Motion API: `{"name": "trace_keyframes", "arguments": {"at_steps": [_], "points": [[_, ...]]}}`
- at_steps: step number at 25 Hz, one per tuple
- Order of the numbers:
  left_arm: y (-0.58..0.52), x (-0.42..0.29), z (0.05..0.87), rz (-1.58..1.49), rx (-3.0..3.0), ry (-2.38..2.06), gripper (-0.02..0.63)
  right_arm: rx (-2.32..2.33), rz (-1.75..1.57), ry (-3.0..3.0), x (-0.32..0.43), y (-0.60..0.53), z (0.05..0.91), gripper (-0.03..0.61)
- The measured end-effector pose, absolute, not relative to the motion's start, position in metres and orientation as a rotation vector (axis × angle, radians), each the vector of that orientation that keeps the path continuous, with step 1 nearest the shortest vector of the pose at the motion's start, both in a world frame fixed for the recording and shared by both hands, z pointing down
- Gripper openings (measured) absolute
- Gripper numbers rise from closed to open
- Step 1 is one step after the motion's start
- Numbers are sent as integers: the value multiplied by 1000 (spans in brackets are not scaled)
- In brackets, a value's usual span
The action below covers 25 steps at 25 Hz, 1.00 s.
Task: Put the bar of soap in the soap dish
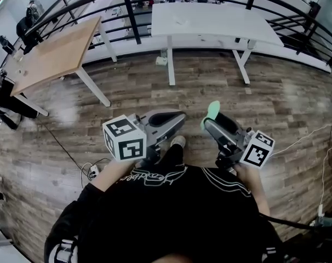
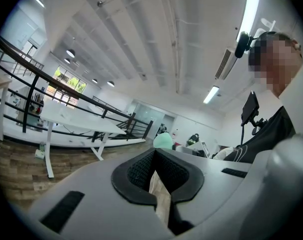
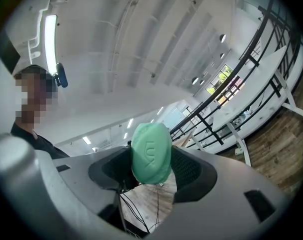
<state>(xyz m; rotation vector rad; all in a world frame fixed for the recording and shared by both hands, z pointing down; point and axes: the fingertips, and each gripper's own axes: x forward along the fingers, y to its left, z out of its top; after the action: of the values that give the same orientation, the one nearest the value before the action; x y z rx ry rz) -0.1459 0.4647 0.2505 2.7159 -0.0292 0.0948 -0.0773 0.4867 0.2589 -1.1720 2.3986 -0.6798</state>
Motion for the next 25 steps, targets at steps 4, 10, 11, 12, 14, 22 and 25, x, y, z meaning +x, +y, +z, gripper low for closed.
{"name": "trace_keyframes", "arguments": {"at_steps": [4,10,11,12,14,22,25], "points": [[452,-143,254,79,2707,-41,8,-1169,-688,2414,-77,476,264,227],[430,-137,267,71,2699,-55,8,-1157,-706,2433,-73,452,277,227],[425,-136,269,69,2697,-57,8,-1158,-706,2434,-71,447,278,227],[420,-135,271,69,2693,-58,8,-1158,-707,2434,-70,442,280,227],[408,-133,276,72,2686,-57,8,-1159,-714,2430,-68,430,284,227],[347,-101,299,105,2653,-40,8,-1186,-755,2403,-38,370,307,227],[305,-86,304,126,2639,-36,8,-1199,-777,2380,-23,331,311,227]]}}
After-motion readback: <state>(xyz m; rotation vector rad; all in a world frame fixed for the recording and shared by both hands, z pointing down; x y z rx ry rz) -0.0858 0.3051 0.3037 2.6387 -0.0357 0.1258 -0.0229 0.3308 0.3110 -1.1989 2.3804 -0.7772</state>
